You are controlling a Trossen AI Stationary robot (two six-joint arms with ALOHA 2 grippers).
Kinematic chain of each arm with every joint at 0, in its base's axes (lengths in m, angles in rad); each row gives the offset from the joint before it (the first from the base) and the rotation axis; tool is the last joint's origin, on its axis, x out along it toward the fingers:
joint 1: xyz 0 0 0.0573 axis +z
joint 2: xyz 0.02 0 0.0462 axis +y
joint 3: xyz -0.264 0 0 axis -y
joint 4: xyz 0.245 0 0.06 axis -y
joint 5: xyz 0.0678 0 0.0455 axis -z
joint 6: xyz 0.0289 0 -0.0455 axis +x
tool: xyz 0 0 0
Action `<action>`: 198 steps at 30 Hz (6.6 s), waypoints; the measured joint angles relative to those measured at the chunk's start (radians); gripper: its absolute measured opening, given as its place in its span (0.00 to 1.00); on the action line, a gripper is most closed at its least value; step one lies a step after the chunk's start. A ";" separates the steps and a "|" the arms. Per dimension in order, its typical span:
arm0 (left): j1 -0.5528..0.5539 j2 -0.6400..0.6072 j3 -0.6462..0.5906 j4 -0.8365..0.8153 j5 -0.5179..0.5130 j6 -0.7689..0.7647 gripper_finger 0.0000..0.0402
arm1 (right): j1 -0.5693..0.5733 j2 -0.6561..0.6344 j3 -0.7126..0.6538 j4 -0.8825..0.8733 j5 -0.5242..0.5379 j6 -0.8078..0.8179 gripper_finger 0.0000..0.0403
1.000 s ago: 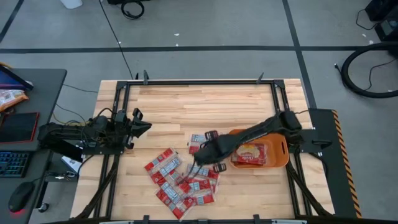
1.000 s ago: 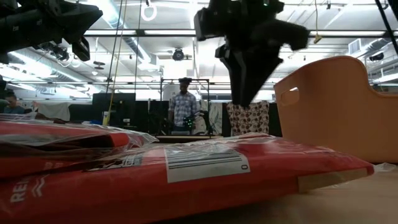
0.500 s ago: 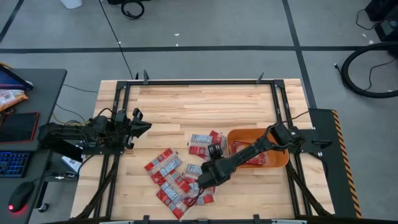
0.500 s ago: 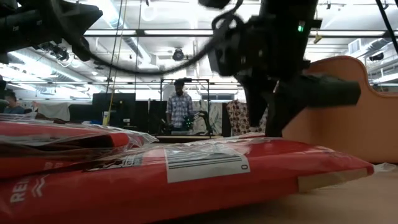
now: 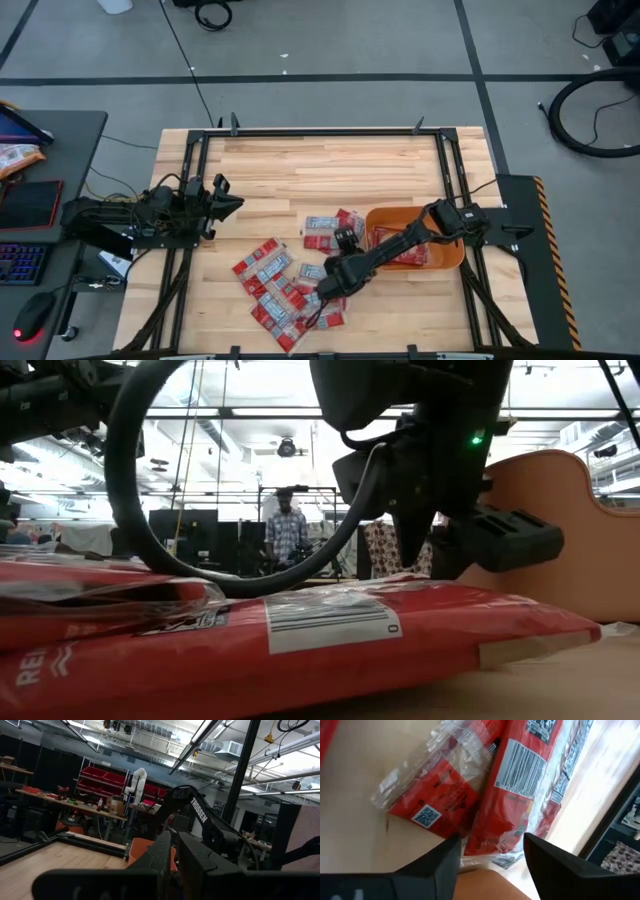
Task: Sort popcorn bags into baskets
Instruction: Put the popcorn bag into the orange bin
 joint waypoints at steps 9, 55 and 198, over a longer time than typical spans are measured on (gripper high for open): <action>0.000 0.000 0.000 0.000 0.000 0.000 0.09 | -0.025 0.000 -0.012 0.038 0.041 -0.059 0.39; 0.000 0.000 0.000 -0.001 0.000 0.001 0.09 | -0.053 -0.185 0.509 -0.279 0.041 0.000 0.00; 0.000 0.000 0.000 -0.045 -0.064 0.003 0.09 | -0.081 0.051 0.052 0.918 -0.126 -0.580 0.59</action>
